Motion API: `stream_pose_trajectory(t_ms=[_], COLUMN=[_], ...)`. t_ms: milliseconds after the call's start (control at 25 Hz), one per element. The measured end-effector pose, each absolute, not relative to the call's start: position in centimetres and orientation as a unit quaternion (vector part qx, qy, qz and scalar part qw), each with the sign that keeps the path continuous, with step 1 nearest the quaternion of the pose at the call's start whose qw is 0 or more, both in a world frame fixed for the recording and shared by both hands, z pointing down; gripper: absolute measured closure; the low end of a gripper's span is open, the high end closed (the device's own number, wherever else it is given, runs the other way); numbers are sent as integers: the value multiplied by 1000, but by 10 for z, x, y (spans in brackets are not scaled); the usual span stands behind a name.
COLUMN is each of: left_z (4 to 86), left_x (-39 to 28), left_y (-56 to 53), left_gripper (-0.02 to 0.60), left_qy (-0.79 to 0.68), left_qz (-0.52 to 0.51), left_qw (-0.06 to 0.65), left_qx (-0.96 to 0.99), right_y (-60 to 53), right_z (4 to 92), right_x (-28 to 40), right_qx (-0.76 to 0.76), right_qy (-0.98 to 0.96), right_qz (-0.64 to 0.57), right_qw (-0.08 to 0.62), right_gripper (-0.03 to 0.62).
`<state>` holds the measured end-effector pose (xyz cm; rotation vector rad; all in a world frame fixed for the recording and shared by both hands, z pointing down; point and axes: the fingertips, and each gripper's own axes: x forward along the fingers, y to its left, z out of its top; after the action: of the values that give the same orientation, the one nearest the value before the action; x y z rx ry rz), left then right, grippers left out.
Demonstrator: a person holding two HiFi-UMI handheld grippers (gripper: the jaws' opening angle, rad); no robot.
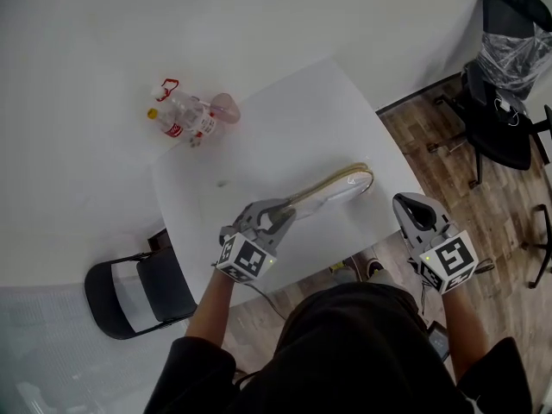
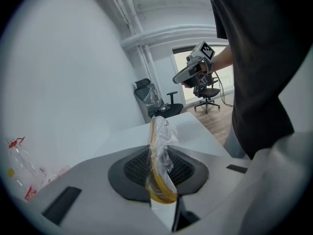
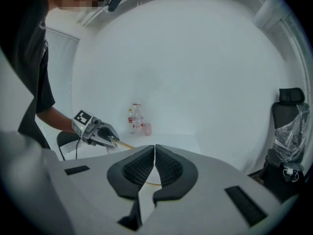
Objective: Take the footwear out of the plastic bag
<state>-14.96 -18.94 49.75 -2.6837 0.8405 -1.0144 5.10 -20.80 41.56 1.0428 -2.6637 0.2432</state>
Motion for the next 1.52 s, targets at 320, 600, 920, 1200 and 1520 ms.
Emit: stream_pose_trajectory(t_ms=[320,600,920,1200,1520], left_z=[476,444,445,427,399], left_x=[-139,-108,-111,-117,-137], left_y=[-177,-161,-162,-172,-176], left_gripper=[492,492,489,361,330], left_qy=[242,193,193,219,245], left_qz=[-344,-347,-355,-328,-287], left_qw=[121,170,207,175,144], left_qx=[-899,-902,-891,-902,-915], right_y=[-202,-186,-179,-196,-211], right_z=[446,487,487,474,469], right_x=[-30,-81,-85,-64,-40], right_qx=[177,-12,-22,37,88], right_qy=[-942,-881,-889,-902,-894], right_qz=[-33,-179,-133,-126,-147], right_qw=[283,438,437,412,415], right_gripper=[357,319,479,499,500])
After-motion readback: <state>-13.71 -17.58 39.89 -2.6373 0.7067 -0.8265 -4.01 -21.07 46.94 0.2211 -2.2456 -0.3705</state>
